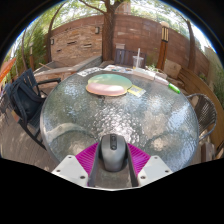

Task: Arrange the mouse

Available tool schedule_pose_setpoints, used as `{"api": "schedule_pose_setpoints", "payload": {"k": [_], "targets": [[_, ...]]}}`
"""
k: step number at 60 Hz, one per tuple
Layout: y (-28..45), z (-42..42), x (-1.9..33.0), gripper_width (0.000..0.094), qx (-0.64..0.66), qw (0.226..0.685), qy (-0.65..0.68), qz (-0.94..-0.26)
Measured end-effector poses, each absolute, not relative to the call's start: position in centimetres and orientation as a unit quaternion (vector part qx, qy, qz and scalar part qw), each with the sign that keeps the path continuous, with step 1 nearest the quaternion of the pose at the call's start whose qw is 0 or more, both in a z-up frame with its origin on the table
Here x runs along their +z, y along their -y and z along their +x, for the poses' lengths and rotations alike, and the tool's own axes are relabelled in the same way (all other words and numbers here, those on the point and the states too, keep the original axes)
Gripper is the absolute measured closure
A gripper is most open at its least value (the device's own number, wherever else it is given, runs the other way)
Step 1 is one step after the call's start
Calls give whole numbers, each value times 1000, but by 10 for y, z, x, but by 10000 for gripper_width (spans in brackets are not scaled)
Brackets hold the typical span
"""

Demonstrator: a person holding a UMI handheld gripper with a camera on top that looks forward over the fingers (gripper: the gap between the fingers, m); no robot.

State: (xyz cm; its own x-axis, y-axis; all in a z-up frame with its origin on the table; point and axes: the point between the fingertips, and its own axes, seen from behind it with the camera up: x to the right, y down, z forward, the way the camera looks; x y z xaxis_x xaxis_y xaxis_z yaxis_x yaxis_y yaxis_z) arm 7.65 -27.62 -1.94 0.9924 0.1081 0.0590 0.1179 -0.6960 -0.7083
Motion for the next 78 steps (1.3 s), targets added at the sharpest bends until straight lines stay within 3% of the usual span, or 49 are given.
{"api": "schedule_pose_setpoints", "payload": {"k": [12, 20, 26, 36, 43, 49, 52, 62, 63, 71, 78], "targets": [[278, 77, -19, 550, -19, 381, 52, -923], [270, 80, 8, 572, -27, 388, 31, -921], [254, 76, 62, 578, -20, 418, 14, -908], [179, 70, 191, 576, 2, 506, -17, -863], [104, 57, 243, 578, 16, 545, -17, -838], [30, 48, 225, 579, 20, 539, -13, -842], [-2, 43, 198, 578, 19, 524, -11, -852], [-70, 38, 71, 575, 9, 425, -11, -905], [-71, 38, 45, 574, 7, 415, -9, -910], [-81, 41, -1, 514, -4, 373, -8, -928], [-79, 38, -16, 376, 7, 350, -6, -937]]}}
